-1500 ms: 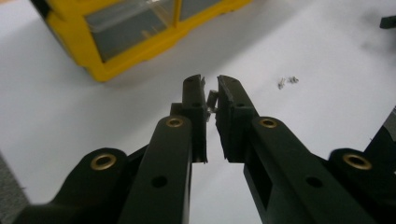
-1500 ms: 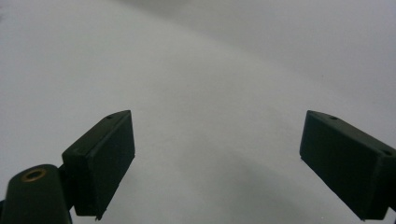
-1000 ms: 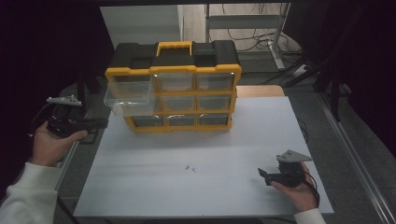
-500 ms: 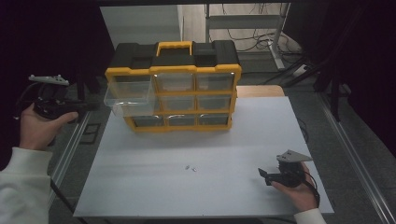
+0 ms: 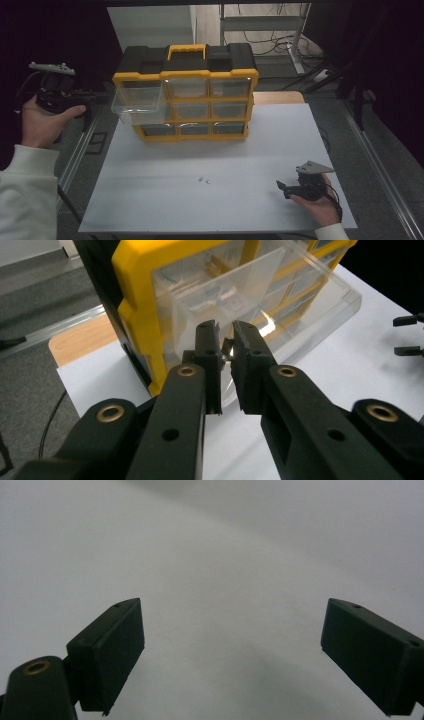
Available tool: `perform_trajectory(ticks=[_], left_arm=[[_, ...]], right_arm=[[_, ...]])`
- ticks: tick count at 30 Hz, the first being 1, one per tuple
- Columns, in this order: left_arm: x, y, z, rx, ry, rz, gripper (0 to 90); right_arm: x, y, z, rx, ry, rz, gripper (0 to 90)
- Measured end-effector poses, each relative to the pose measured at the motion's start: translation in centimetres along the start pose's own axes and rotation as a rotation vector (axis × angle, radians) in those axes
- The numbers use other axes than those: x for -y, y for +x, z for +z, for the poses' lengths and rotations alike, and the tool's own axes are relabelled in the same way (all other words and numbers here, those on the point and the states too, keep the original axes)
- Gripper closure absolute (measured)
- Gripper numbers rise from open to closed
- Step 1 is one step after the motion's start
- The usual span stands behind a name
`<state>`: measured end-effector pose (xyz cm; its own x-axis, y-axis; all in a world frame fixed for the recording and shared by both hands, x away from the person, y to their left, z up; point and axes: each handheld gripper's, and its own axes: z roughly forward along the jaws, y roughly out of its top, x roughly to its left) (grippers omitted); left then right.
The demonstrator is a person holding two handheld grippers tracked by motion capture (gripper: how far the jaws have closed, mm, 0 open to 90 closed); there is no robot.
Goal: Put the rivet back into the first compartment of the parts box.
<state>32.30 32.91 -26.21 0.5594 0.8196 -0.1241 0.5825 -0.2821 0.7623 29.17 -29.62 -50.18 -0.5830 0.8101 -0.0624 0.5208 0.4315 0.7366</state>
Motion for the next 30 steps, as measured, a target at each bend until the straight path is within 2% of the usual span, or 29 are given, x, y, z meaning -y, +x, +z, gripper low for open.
perform_trajectory(ticks=[5,12,15,16,18,20,21,25,30], left_arm=[[-0.8,-0.6,0.2,0.016,-0.015,0.011,82.8],[-1.8,-1.3,2.0,0.033,-0.003,0.028,82.5],[-1.9,-1.4,2.6,0.023,-0.01,0.026,79.7],[-1.9,-1.3,2.8,0.016,-0.022,0.023,75.6],[-1.8,-1.3,2.8,0.008,-0.047,0.017,54.9],[-1.6,-1.3,2.6,-0.02,-0.07,0.006,36.5],[-1.5,-1.3,2.4,-0.027,-0.076,-0.001,30.7],[-0.8,-1.1,1.9,-0.019,-0.083,-0.009,19.0],[0.6,-0.9,1.0,-0.025,-0.091,-0.004,12.8]], right_arm=[[0.0,0.0,0.0,-0.001,0.002,0.002,10.6],[0.0,0.0,0.0,-0.001,0.004,0.001,10.6],[0.0,0.0,0.0,-0.001,0.002,0.001,10.6],[0.0,0.0,0.0,-0.002,0.002,0.002,10.6],[0.0,0.0,0.0,-0.001,0.003,0.003,10.6],[0.1,-0.1,0.0,0.001,0.005,0.0,10.6],[0.1,-0.1,0.0,0.001,0.005,0.0,10.6],[0.1,0.0,0.0,0.001,0.007,-0.001,10.5],[0.0,0.0,0.0,0.004,0.005,0.0,10.5]])
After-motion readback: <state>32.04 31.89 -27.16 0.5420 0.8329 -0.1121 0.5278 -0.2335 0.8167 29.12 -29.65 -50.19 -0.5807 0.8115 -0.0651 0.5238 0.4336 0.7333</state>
